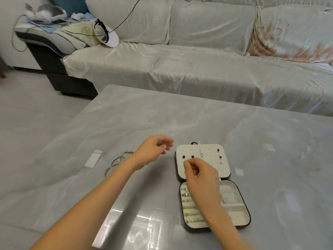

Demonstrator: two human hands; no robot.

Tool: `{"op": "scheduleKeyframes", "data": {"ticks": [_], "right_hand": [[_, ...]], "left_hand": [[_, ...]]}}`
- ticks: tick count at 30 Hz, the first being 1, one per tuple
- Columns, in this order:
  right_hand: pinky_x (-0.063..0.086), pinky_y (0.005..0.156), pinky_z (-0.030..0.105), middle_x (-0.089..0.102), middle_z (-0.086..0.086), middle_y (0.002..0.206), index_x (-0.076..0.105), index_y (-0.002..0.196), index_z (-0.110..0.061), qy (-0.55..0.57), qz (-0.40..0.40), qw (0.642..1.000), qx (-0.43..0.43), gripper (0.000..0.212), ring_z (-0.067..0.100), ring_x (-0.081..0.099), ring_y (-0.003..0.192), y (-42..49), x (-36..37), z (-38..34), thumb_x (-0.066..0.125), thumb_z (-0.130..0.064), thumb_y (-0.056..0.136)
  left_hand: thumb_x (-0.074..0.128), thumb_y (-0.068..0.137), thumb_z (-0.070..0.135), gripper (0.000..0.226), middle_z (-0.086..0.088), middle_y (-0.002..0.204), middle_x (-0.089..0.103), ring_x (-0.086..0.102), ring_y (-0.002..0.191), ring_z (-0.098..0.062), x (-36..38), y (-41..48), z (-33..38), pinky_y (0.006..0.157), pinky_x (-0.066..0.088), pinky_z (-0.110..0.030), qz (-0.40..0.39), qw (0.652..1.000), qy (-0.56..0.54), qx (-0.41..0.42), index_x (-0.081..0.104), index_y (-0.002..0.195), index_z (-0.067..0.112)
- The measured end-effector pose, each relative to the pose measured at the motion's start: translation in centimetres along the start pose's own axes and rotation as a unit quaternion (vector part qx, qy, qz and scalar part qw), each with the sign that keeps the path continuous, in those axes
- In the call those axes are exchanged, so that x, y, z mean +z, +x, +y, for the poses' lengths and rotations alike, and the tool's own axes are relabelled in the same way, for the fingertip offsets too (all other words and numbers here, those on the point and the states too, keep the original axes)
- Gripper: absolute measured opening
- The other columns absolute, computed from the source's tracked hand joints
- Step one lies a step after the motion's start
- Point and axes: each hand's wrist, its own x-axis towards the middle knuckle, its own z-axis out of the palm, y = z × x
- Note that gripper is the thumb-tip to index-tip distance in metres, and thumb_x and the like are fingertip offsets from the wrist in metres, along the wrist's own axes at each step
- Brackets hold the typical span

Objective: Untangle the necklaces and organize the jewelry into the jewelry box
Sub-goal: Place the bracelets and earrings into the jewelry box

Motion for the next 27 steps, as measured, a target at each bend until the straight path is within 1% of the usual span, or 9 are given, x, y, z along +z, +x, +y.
{"op": "scheduleKeyframes", "data": {"ticks": [3,5,7,11,15,19,23,25,27], "right_hand": [[0.042,0.062,0.029,0.062,0.002,0.065,0.065,0.072,-0.007,-0.019,-0.054,0.997,-0.042,0.018,0.016,0.054,0.063,-0.4,2.9,-0.7,0.057,-0.008,0.087],[0.04,0.064,0.03,0.064,0.002,0.07,0.066,0.075,-0.007,-0.03,-0.093,0.994,-0.053,0.017,0.018,0.055,0.067,-0.3,4.8,-1.0,0.055,-0.01,0.089],[0.039,0.071,0.03,0.066,0.005,0.079,0.067,0.086,-0.007,-0.06,-0.126,0.989,-0.053,0.018,0.02,0.057,0.077,0.1,6.7,-1.1,0.052,-0.014,0.091],[0.041,0.086,0.034,0.064,0.007,0.106,0.06,0.114,-0.012,-0.125,-0.16,0.979,-0.024,0.027,0.025,0.056,0.102,1.5,10.6,-0.9,0.05,-0.027,0.093],[0.038,0.088,0.033,0.055,0.006,0.118,0.052,0.123,-0.019,-0.177,-0.161,0.971,0.001,0.036,0.025,0.052,0.108,2.9,13.0,-1.0,0.051,-0.037,0.092],[0.039,0.082,0.033,0.058,0.005,0.109,0.06,0.108,-0.019,-0.185,-0.151,0.971,0.005,0.025,0.024,0.054,0.103,3.3,13.5,-0.6,0.054,-0.036,0.091],[0.04,0.08,0.032,0.063,0.003,0.099,0.063,0.096,-0.017,-0.155,-0.161,0.975,0.011,0.016,0.022,0.055,0.097,2.7,12.9,0.2,0.058,-0.029,0.087],[0.04,0.075,0.029,0.061,-0.003,0.085,0.06,0.087,-0.02,-0.124,-0.172,0.977,0.033,0.009,0.018,0.056,0.09,2.3,12.3,0.5,0.065,-0.025,0.081],[0.037,0.066,0.026,0.051,-0.011,0.068,0.054,0.077,-0.022,-0.107,-0.181,0.977,0.039,0.015,0.015,0.054,0.08,2.0,11.7,0.6,0.069,-0.023,0.076]], "left_hand": [[0.042,0.09,-0.008,0.03,-0.004,0.098,0.064,0.059,0.09,-0.016,-3.1,-0.8,-2.2,0.075,0.046,-0.015,0.049,0.998,0.036,-0.013,0.063,0.101,0.012],[0.049,0.089,-0.006,0.025,-0.002,0.094,0.065,0.057,0.085,-0.014,-5.1,-1.5,-3.7,0.069,0.043,-0.009,0.1,0.99,0.094,-0.02,0.065,0.101,0.009],[0.054,0.088,0.0,0.02,0.0,0.092,0.065,0.056,0.081,-0.013,-6.7,-2.1,-5.2,0.068,0.042,-0.015,0.129,0.978,0.159,-0.03,0.068,0.099,0.009],[0.066,0.084,0.017,0.009,0.001,0.089,0.063,0.059,0.083,-0.017,-7.2,-3.1,-7.6,0.075,0.044,-0.027,0.124,0.958,0.255,-0.033,0.071,0.09,0.02],[0.069,0.08,0.04,0.021,0.002,0.095,0.059,0.053,0.093,-0.019,-6.2,-3.2,-8.8,0.076,0.035,-0.026,0.148,0.931,0.333,-0.008,0.071,0.098,0.03],[0.065,0.079,0.05,0.025,0.008,0.098,0.055,0.047,0.101,-0.017,-5.5,-2.9,-9.0,0.083,0.03,-0.03,0.158,0.906,0.393,0.001,0.066,0.101,0.038],[0.06,0.085,0.044,0.017,0.009,0.096,0.055,0.049,0.102,-0.017,-5.7,-2.9,-9.1,0.082,0.028,-0.031,0.177,0.902,0.394,0.003,0.065,0.1,0.039],[0.057,0.087,0.043,0.016,0.009,0.097,0.056,0.048,0.103,-0.016,-5.8,-2.9,-9.2,0.082,0.026,-0.032,0.188,0.899,0.396,-0.004,0.065,0.1,0.039],[0.057,0.087,0.042,0.016,0.008,0.098,0.055,0.048,0.103,-0.017,-5.8,-2.8,-9.1,0.082,0.025,-0.032,0.188,0.897,0.4,-0.009,0.064,0.1,0.038]]}}
